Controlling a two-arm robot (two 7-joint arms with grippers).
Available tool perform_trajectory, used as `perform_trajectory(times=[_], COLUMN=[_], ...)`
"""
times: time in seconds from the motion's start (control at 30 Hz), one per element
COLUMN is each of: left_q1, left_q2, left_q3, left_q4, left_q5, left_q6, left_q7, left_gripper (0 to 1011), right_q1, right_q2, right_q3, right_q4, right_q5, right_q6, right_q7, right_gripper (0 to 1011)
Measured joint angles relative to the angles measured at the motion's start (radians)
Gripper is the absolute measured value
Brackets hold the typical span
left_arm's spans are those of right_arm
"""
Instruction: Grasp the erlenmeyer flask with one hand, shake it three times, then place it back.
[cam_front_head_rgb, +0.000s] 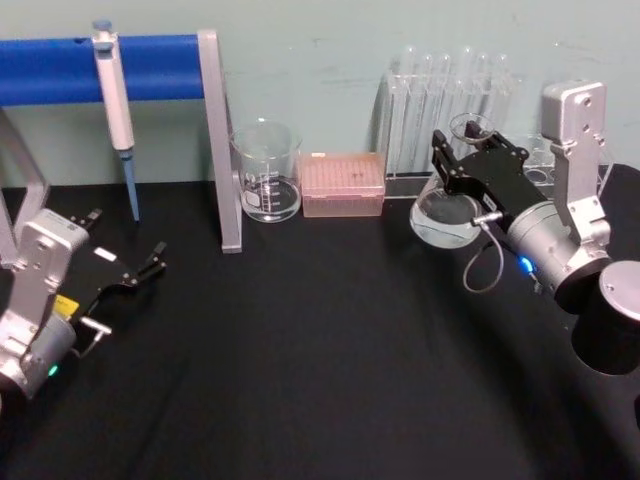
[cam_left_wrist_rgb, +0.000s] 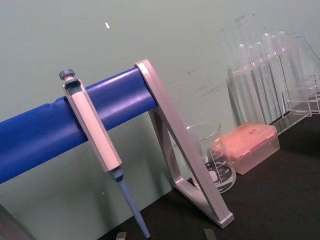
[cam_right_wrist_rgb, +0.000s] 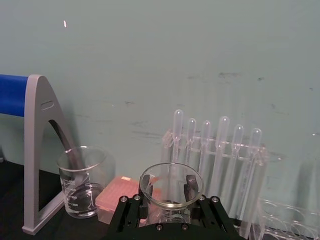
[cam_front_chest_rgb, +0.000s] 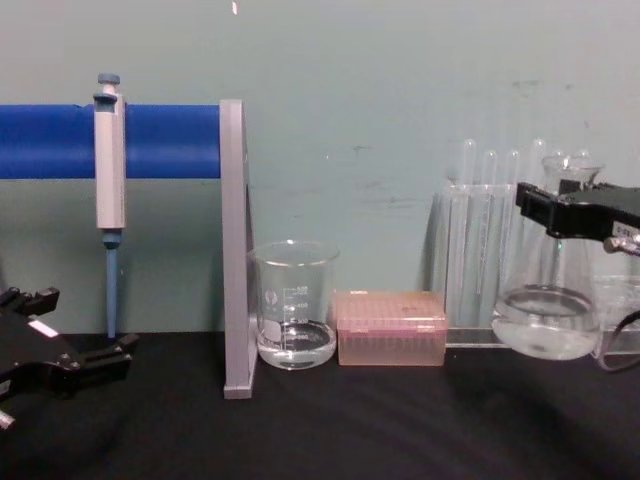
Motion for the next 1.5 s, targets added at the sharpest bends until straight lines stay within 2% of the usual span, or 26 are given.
perform_trajectory(times=[0.23, 0.63, 0.73, 1.2, 1.5], left_q1=[0.000, 0.000, 0.000, 0.000, 0.000], left_q2=[0.000, 0.000, 0.000, 0.000, 0.000], left_q3=[0.000, 0.000, 0.000, 0.000, 0.000], left_q4=[0.000, 0.000, 0.000, 0.000, 0.000], left_q5=[0.000, 0.000, 0.000, 0.000, 0.000], left_q6=[0.000, 0.000, 0.000, 0.000, 0.000], left_q7=[0.000, 0.000, 0.000, 0.000, 0.000], left_gripper=[1001, 1001, 1001, 1001, 1001], right_q1=[0.005, 0.010, 0.010, 0.013, 0.028], right_q2=[-0.008, 0.001, 0.005, 0.070, 0.108], right_q3=[0.002, -0.020, -0.026, -0.097, -0.139], right_q4=[0.006, -0.001, -0.006, -0.037, -0.038], right_q5=[-0.005, 0.007, 0.011, 0.061, 0.092], right_q6=[0.000, -0.013, -0.014, -0.050, -0.086], right_q7=[0.046, 0.224, 0.252, 0.448, 0.536], right_gripper=[447, 447, 447, 447, 447])
